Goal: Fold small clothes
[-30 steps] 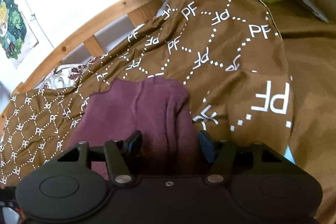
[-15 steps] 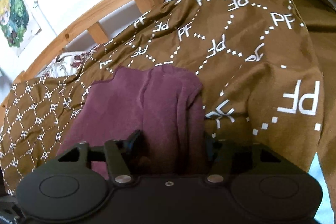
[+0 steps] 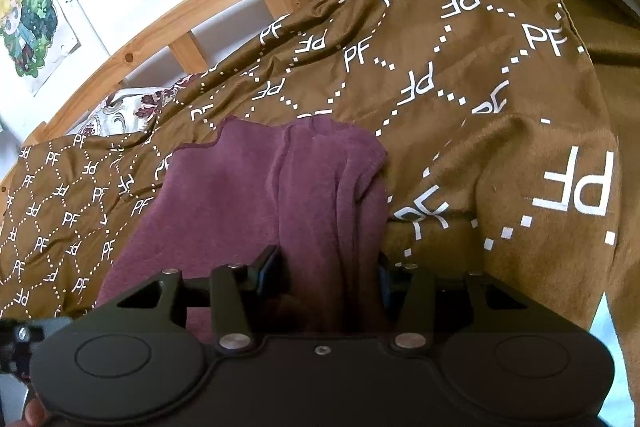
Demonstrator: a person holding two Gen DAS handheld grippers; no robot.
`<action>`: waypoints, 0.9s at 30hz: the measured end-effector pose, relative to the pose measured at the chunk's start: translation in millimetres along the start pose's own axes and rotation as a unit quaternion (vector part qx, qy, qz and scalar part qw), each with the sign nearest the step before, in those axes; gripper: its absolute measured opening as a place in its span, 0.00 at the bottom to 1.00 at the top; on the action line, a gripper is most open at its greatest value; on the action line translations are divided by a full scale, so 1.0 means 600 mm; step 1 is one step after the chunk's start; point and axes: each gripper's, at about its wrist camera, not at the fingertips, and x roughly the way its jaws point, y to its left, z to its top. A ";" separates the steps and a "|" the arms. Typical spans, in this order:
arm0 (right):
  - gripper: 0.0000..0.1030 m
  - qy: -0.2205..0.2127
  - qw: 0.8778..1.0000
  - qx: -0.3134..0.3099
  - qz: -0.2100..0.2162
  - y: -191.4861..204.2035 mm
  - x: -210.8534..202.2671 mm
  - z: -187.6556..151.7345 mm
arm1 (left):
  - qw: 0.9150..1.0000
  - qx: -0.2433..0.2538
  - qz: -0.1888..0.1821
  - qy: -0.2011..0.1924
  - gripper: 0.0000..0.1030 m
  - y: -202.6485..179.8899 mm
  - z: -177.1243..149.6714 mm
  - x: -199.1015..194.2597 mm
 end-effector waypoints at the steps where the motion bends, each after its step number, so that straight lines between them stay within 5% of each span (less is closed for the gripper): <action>1: 0.49 0.000 1.000 0.001 0.000 0.000 0.000 0.000 | 1.000 -0.016 -0.001 0.004 0.96 0.009 0.003 0.007; 4: 0.50 0.001 1.000 0.004 0.000 -0.001 0.001 0.000 | 0.999 -0.038 -0.003 0.023 0.96 0.027 0.009 0.027; 15: 0.57 0.001 1.000 0.009 0.001 0.000 0.004 0.001 | 0.995 0.056 0.070 0.042 0.86 -0.017 -0.004 0.054; 27: 0.46 -0.009 0.999 -0.034 -0.009 0.015 0.000 -0.001 | 0.997 0.052 0.027 0.043 0.65 -0.021 -0.013 0.047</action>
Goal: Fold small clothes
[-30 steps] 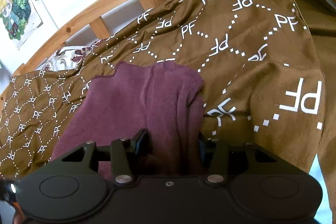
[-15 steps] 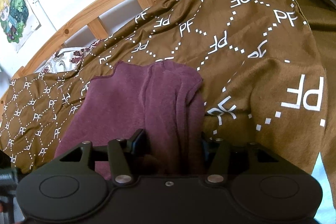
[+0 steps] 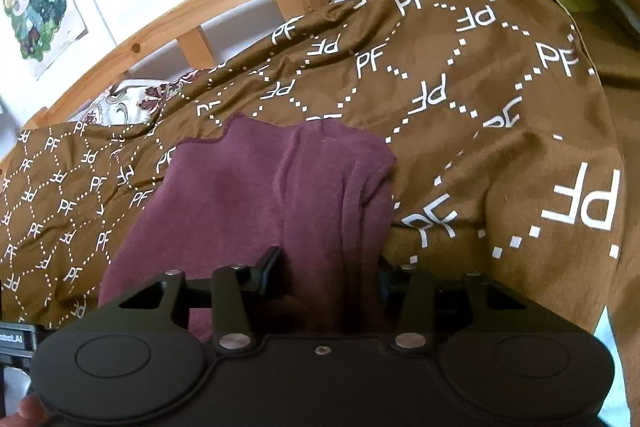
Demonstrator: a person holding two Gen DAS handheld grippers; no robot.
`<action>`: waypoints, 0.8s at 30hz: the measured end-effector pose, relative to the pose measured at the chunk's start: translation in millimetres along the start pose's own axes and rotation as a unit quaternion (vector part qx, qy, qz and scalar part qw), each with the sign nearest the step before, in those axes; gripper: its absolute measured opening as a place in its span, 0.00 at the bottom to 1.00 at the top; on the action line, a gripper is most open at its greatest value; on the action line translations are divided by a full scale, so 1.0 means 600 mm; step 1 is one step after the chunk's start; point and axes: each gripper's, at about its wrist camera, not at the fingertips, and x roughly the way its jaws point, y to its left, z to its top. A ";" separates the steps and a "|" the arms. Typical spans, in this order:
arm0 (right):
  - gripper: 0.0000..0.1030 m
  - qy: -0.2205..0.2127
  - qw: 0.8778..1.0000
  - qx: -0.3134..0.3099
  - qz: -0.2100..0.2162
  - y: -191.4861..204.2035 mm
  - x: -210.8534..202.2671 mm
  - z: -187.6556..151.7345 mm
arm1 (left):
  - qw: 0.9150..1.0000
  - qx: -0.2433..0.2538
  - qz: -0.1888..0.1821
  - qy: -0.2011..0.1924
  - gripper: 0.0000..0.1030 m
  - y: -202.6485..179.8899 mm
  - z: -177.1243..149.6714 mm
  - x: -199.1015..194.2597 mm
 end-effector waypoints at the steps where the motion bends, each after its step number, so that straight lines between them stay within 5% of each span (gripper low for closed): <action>1: 0.46 0.000 1.000 -0.001 0.000 0.000 0.000 0.000 | 1.000 -0.002 -0.002 0.002 0.64 0.001 0.001 0.001; 24: 0.46 0.002 1.000 0.005 0.007 -0.004 0.002 0.000 | 0.999 0.027 0.016 -0.018 0.55 -0.015 -0.011 -0.003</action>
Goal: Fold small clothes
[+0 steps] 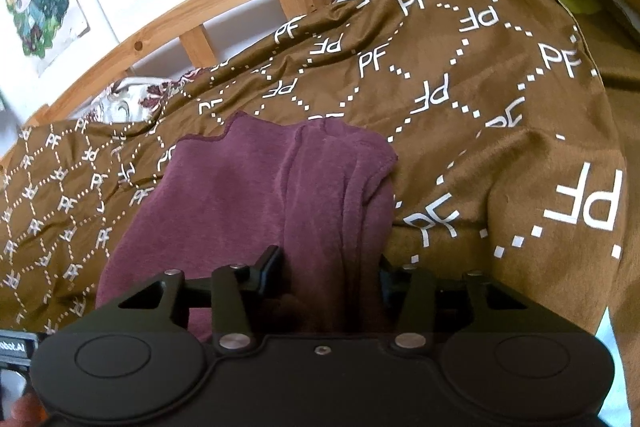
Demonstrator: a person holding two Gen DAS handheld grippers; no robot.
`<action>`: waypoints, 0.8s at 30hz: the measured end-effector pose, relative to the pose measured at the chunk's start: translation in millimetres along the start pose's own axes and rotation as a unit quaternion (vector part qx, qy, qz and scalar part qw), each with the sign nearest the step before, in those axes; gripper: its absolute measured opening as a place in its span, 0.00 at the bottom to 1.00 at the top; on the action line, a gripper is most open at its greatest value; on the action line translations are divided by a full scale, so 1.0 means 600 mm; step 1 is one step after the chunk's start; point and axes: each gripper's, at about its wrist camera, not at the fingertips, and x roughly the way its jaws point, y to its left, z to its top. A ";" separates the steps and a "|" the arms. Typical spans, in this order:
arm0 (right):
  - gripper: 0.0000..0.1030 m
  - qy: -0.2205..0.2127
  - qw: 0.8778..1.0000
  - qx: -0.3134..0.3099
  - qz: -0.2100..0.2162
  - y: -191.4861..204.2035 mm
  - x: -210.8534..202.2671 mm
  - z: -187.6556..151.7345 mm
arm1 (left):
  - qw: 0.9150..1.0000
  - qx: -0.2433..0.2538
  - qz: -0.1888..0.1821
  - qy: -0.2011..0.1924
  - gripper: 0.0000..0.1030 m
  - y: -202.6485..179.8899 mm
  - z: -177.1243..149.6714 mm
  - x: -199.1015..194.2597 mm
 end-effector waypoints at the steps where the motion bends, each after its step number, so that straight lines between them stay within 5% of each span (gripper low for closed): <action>1: 0.46 0.000 1.000 0.005 0.003 -0.002 -0.001 0.001 | 1.000 0.004 0.001 -0.002 0.53 0.000 -0.001 -0.002; 8: 0.32 -0.026 0.999 -0.032 0.009 0.016 -0.016 -0.001 | 0.999 0.022 0.012 -0.021 0.39 -0.018 -0.006 -0.020; 14: 0.26 -0.095 0.991 -0.076 0.048 0.059 -0.050 0.003 | 0.996 0.050 0.029 -0.074 0.36 -0.040 -0.006 -0.069; 19: 0.25 -0.156 0.976 -0.136 0.061 0.118 -0.063 0.014 | 0.986 0.074 0.063 -0.137 0.36 -0.045 0.017 -0.114; 24: 0.25 -0.162 0.974 -0.134 0.088 0.165 -0.008 0.052 | 0.970 0.097 0.132 -0.182 0.37 -0.031 0.049 -0.141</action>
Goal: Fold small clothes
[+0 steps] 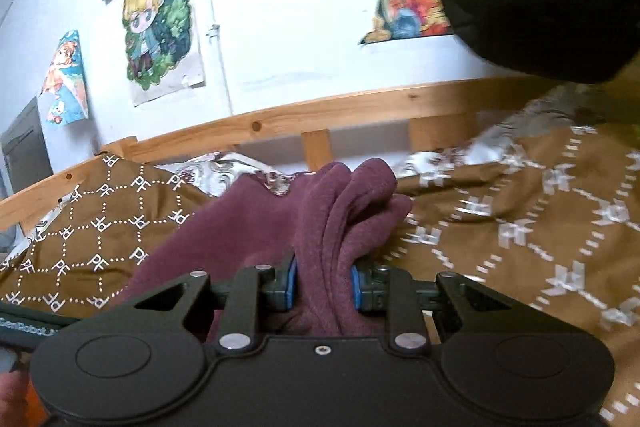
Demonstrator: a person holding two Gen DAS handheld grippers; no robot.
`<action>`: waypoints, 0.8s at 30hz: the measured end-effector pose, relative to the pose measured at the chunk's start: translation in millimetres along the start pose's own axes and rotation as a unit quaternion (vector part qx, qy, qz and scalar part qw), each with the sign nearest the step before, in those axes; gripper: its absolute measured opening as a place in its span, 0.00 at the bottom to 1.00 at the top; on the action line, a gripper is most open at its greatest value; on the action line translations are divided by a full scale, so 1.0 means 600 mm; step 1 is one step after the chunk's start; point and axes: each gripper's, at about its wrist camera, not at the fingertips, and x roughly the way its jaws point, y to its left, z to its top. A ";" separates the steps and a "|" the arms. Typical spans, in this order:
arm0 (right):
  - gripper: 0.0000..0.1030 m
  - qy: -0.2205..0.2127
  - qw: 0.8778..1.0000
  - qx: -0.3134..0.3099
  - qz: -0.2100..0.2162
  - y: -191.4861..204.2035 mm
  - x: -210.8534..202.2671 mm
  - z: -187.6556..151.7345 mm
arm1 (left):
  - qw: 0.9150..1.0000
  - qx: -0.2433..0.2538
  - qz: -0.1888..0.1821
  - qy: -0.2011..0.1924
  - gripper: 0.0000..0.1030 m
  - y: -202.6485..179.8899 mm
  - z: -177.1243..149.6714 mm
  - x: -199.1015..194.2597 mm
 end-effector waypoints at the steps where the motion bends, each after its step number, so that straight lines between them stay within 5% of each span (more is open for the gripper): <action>1: 0.25 0.004 1.000 0.000 0.005 0.005 0.017 0.001 | 1.000 0.006 0.017 -0.006 0.37 0.007 0.003 0.002; 7: 0.25 0.052 0.999 -0.013 0.009 0.023 0.118 -0.019 | 0.997 -0.031 0.052 0.038 0.40 0.050 0.003 0.053; 14: 0.30 0.092 0.996 0.010 -0.016 -0.023 0.129 -0.063 | 0.994 -0.066 0.056 0.072 0.64 0.074 -0.003 0.080; 19: 0.55 0.096 0.994 0.017 -0.047 -0.032 0.124 -0.073 | 0.988 -0.116 0.035 0.093 0.72 0.097 -0.012 0.080; 24: 0.68 0.099 0.993 0.025 -0.066 -0.040 0.109 -0.079 | 0.988 -0.119 0.040 0.094 0.80 0.094 -0.015 0.079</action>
